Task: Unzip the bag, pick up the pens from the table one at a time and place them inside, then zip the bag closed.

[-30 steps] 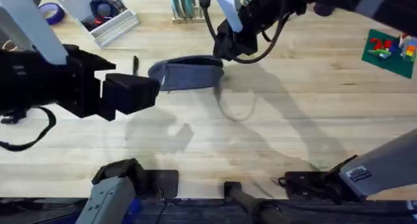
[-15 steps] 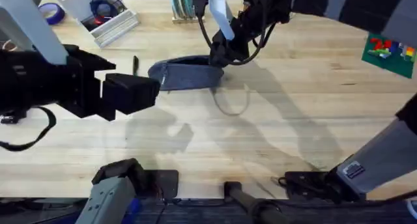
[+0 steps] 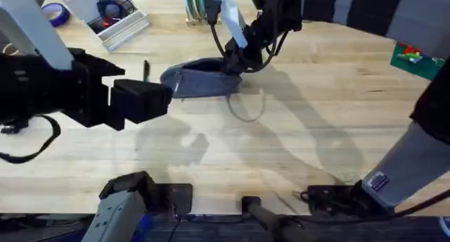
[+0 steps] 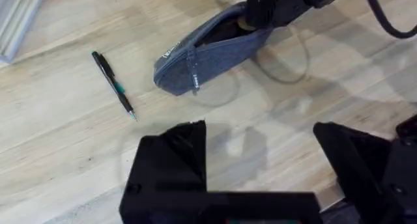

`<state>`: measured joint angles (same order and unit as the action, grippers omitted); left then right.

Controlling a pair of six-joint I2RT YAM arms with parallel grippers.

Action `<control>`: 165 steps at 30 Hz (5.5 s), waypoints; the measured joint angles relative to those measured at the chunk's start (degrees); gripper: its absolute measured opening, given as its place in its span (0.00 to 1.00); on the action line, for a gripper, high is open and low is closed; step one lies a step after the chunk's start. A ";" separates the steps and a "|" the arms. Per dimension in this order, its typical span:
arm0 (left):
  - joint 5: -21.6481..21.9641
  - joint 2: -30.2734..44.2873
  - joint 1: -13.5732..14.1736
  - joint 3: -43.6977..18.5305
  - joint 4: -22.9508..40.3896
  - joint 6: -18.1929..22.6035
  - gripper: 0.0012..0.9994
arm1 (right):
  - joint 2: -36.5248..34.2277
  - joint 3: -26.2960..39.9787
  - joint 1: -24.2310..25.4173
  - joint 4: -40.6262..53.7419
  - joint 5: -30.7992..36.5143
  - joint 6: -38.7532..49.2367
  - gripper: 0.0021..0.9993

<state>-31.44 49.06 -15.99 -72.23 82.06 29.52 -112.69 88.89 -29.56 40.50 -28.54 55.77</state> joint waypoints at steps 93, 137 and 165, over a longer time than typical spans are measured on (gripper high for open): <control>1.09 0.00 0.00 0.00 -0.57 -0.02 1.00 | 19.00 0.24 -1.18 10.49 9.10 -12.12 1.00; 15.09 5.71 0.00 0.00 -6.30 -13.52 1.00 | 39.72 0.26 2.47 31.99 15.24 -36.54 1.00; 26.59 40.55 0.00 0.00 -30.12 -12.66 0.99 | 39.72 0.26 2.47 31.99 15.24 -36.74 1.00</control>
<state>-4.85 89.60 -15.99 -72.23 51.95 16.86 -72.97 89.14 -27.09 72.49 -13.30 19.03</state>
